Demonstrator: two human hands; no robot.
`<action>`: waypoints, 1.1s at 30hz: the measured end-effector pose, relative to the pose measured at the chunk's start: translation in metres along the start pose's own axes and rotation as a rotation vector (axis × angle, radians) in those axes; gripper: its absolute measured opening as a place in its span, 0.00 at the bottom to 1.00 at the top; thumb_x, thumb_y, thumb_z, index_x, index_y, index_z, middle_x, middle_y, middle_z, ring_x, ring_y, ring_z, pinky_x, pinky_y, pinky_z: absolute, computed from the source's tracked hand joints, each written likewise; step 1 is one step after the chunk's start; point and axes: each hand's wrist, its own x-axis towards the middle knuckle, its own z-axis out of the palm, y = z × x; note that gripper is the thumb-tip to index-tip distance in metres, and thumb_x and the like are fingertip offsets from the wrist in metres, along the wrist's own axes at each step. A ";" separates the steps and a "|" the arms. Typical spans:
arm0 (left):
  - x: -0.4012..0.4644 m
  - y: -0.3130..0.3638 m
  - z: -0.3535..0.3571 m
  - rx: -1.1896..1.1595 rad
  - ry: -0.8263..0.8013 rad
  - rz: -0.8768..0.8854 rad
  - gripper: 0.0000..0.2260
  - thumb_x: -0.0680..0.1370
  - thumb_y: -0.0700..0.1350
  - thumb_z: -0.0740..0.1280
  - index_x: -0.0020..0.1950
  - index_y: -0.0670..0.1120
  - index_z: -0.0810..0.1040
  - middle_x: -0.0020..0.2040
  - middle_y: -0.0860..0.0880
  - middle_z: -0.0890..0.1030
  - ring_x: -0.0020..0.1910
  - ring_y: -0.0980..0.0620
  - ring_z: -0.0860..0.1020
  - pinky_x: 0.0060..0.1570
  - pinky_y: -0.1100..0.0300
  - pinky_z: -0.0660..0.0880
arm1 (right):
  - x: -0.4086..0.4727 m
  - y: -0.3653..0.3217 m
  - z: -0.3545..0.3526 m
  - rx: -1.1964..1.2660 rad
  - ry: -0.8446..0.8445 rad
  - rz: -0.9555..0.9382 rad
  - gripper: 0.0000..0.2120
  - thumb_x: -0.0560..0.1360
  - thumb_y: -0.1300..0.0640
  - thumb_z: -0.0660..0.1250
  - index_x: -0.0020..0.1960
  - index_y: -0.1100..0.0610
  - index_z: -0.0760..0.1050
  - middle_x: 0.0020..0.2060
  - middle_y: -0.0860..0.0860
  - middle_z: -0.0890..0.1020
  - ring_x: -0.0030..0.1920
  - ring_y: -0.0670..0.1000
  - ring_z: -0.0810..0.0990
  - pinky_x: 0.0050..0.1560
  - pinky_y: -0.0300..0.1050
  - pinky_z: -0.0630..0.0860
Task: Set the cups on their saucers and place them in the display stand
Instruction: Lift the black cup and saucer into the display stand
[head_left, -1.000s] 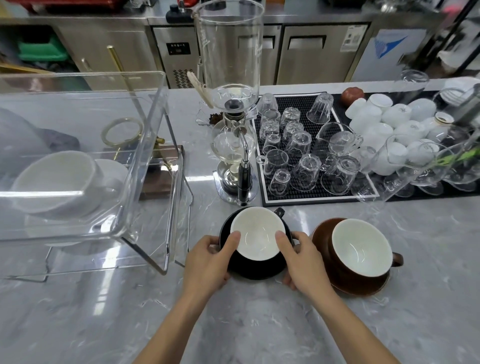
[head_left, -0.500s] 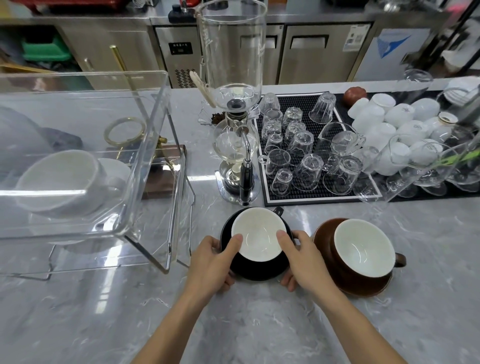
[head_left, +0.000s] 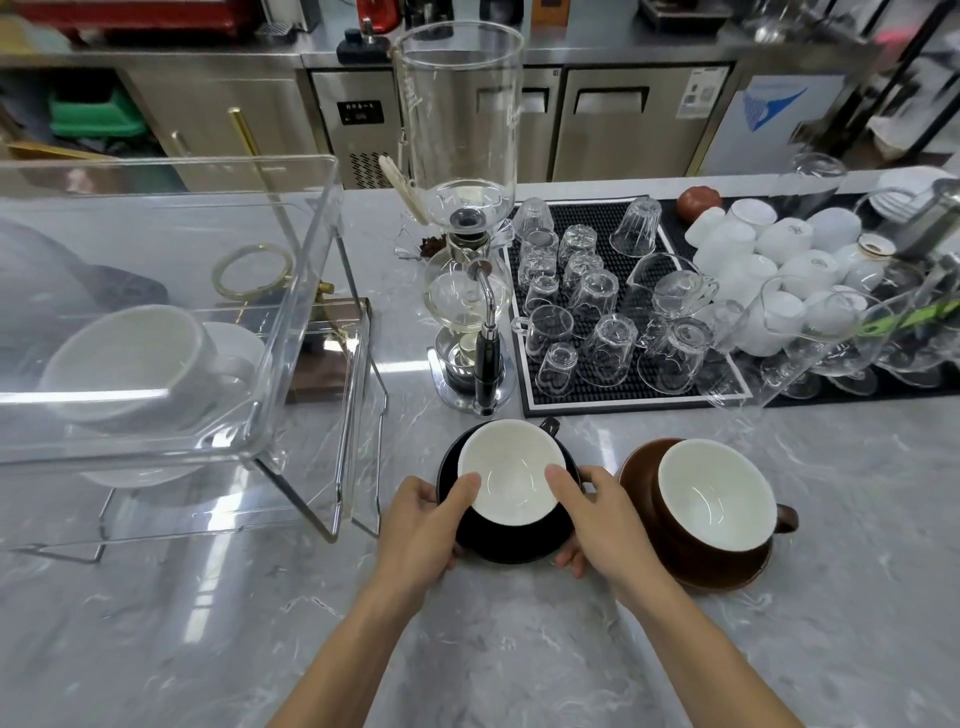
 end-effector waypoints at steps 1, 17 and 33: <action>-0.001 -0.002 0.001 -0.005 0.001 0.001 0.22 0.73 0.59 0.72 0.47 0.42 0.70 0.34 0.43 0.76 0.21 0.52 0.70 0.20 0.61 0.64 | -0.001 0.000 0.000 0.006 0.005 -0.001 0.19 0.77 0.41 0.65 0.57 0.55 0.72 0.43 0.58 0.83 0.25 0.56 0.80 0.25 0.47 0.72; -0.055 0.012 -0.003 -0.095 -0.014 0.096 0.32 0.67 0.62 0.75 0.49 0.34 0.70 0.33 0.41 0.75 0.24 0.50 0.72 0.27 0.57 0.69 | -0.053 -0.002 -0.022 0.093 0.141 -0.135 0.17 0.75 0.42 0.69 0.54 0.54 0.75 0.30 0.47 0.78 0.22 0.53 0.72 0.19 0.39 0.64; -0.109 0.040 -0.018 -0.141 -0.081 0.306 0.21 0.74 0.53 0.74 0.46 0.37 0.70 0.31 0.36 0.80 0.19 0.55 0.72 0.24 0.62 0.68 | -0.113 -0.025 -0.038 0.181 0.250 -0.371 0.05 0.76 0.48 0.69 0.50 0.48 0.76 0.27 0.55 0.73 0.21 0.53 0.67 0.22 0.40 0.62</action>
